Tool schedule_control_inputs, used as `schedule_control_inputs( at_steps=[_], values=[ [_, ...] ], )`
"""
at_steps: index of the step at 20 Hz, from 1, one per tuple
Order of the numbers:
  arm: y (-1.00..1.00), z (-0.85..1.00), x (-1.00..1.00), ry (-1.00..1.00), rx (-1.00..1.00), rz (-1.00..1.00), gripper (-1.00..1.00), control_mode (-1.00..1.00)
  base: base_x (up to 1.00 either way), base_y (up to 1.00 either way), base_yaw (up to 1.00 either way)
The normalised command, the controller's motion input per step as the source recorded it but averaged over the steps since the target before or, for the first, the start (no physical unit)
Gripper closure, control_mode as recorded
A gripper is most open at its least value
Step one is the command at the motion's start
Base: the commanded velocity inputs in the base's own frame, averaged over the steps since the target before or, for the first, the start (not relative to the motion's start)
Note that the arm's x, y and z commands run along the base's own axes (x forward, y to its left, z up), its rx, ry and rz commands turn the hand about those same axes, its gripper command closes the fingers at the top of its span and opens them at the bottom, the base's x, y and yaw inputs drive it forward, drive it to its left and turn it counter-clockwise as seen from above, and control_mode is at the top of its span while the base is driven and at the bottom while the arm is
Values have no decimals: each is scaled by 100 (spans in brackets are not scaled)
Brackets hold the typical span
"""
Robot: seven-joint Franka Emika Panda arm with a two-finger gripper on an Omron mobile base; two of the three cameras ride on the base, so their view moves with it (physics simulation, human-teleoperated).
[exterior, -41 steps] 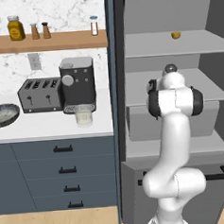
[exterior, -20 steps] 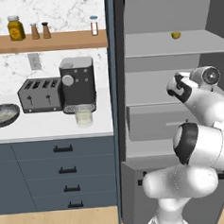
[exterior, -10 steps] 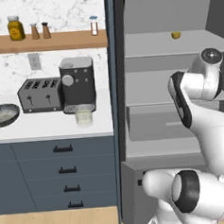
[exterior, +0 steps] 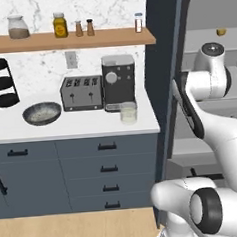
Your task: Grab a lemon wedge from the fridge and one ice cube from the ice bowl, and put them in the glass of lemonade.
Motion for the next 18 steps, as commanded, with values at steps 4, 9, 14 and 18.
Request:
schedule_control_inputs(
  at_steps=[4,9,14,18],
  values=[
    [0,0,0,0,0,0,100,100,12,100,-12],
    [0,0,0,0,0,0,100,100,69,75,-19],
    [0,0,0,0,0,0,100,100,96,-20,-15],
    [0,0,0,0,0,0,100,100,74,-37,-7]
  ],
)
